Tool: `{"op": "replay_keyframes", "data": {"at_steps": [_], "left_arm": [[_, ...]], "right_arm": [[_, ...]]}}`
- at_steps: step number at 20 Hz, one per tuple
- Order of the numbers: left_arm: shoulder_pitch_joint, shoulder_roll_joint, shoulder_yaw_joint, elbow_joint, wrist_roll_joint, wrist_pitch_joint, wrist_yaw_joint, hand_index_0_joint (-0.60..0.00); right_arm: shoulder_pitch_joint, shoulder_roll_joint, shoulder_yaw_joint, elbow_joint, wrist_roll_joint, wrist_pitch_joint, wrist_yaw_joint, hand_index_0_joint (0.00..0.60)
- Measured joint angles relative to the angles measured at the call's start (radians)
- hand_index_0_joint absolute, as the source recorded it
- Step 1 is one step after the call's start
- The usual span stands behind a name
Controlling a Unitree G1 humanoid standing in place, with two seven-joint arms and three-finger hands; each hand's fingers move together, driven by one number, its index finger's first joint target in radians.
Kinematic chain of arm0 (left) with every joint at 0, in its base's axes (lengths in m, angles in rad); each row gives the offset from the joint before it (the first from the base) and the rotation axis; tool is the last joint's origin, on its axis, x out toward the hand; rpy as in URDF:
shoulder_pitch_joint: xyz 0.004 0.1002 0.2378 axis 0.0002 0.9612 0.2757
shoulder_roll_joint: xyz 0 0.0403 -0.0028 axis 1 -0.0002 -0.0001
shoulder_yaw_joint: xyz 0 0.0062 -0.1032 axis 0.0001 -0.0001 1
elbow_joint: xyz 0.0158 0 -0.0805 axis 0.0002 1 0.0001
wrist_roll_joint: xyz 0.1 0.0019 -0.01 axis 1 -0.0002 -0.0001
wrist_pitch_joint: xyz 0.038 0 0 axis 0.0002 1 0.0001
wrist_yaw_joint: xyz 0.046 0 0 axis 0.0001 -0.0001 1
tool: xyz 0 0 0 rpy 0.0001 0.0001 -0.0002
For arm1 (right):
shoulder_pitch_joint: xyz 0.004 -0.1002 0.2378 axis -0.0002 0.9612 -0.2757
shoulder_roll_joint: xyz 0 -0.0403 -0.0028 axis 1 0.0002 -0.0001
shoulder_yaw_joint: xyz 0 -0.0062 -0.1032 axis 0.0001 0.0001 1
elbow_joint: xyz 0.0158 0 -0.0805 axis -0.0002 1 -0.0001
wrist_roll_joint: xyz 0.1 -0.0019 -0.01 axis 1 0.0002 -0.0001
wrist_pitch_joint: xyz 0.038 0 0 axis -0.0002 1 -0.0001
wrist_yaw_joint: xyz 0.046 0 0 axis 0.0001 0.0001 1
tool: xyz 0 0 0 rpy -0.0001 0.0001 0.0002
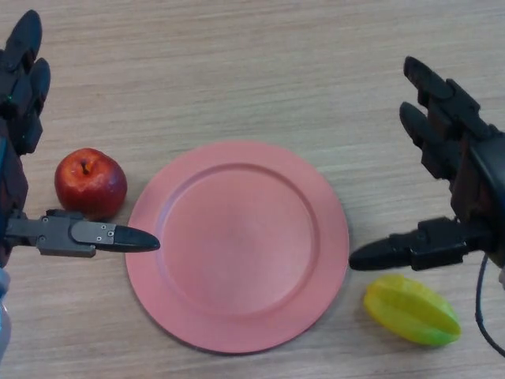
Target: Pick up the yellow starfruit and place it on the plate
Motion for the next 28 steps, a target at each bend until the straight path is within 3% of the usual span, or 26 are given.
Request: {"op": "replay_keyframes", "data": {"at_steps": [7, 10, 13, 20, 24, 25, 28], "left_arm": [[-0.031, -0.001, -0.036, 0.057, 0.008, 0.011, 0.003, 0.0], [-0.034, -0.001, -0.041, 0.091, 0.007, 0.011, 0.003, 0.0], [-0.034, -0.001, -0.042, 0.108, 0.007, 0.011, 0.003, 0.0], [-0.04, -0.001, -0.043, 0.132, 0.008, 0.007, 0.003, 0.0], [-0.056, 0.0, -0.045, 0.144, 0.008, 0.006, 0.003, 0.0], [-0.057, 0.0, -0.046, 0.143, 0.008, 0.006, 0.003, 0.0], [-0.056, -0.001, -0.049, 0.143, 0.008, 0.006, 0.003, 0.0]], "right_arm": [[0.121, -0.006, -0.041, -0.036, -0.084, -0.028, 0.069, 0.0], [0.175, 0.0, -0.04, 0.039, -0.303, -0.232, 0.07, 0.0], [0.218, 0.008, -0.037, 0.114, -0.404, -0.282, 0.07, 0.0], [0.299, 0.023, -0.004, 0.174, -0.487, -0.381, 0.021, 0.0], [0.31, 0.027, 0.025, 0.255, -0.546, -0.435, -0.057, 0.0], [0.306, 0.027, 0.025, 0.279, -0.543, -0.446, -0.069, 0.049], [0.299, 0.027, 0.025, 0.305, -0.543, -0.459, -0.091, 0.399]]}}
